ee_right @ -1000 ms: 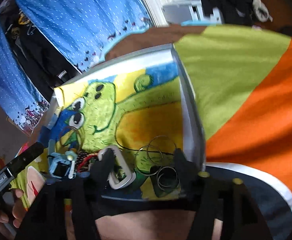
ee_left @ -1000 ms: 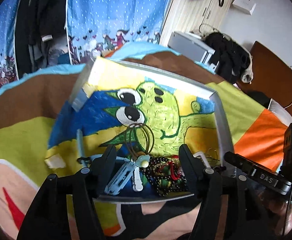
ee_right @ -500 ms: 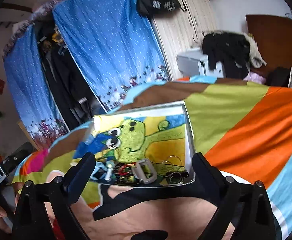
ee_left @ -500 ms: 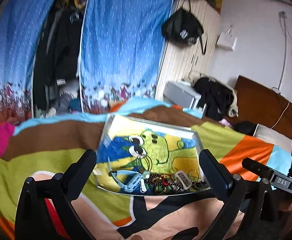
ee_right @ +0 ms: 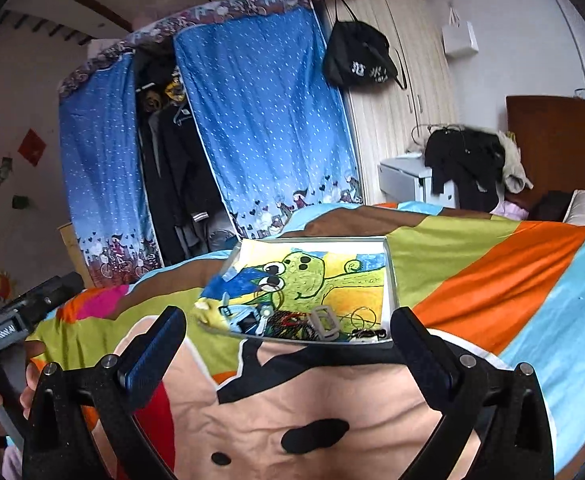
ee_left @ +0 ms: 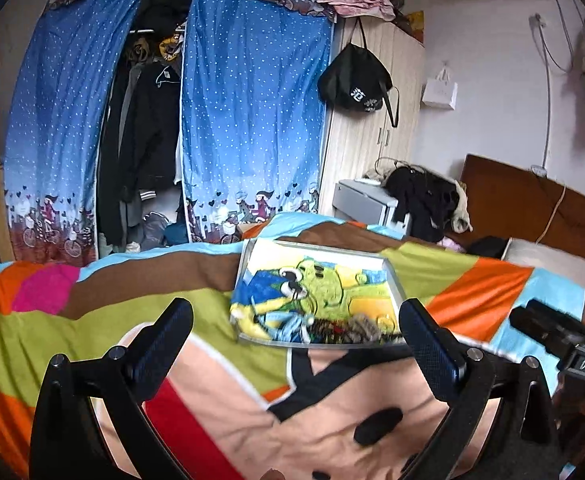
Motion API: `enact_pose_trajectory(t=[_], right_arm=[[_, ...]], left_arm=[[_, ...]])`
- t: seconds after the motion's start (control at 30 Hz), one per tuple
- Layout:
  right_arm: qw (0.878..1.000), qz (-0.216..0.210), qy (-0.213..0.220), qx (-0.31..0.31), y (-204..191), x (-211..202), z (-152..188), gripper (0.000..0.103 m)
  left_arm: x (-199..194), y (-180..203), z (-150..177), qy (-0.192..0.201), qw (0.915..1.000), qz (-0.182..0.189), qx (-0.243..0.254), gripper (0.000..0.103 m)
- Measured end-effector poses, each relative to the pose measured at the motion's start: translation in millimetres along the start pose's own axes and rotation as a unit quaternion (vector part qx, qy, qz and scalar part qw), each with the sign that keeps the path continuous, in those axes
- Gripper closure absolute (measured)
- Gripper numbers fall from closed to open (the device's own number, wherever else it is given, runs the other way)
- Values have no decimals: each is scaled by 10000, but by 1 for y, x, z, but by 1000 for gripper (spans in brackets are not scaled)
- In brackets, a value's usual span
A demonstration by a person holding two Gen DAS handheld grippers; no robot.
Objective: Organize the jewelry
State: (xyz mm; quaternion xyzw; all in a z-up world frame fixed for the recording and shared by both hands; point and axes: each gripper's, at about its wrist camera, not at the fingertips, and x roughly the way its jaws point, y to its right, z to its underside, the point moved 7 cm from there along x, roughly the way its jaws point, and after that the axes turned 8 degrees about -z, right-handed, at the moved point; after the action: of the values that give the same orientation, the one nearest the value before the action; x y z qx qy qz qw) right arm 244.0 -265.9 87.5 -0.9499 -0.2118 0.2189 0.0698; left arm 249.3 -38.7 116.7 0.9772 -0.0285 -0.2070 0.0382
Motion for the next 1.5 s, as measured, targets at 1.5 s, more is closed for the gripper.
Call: enact_pose_trajectory(t=[1.5], right_arm=[[9946, 841, 559, -248, -51, -90, 167, 0]], left_arm=[[-95, -27, 210, -339, 9988, -350, -3, 2]])
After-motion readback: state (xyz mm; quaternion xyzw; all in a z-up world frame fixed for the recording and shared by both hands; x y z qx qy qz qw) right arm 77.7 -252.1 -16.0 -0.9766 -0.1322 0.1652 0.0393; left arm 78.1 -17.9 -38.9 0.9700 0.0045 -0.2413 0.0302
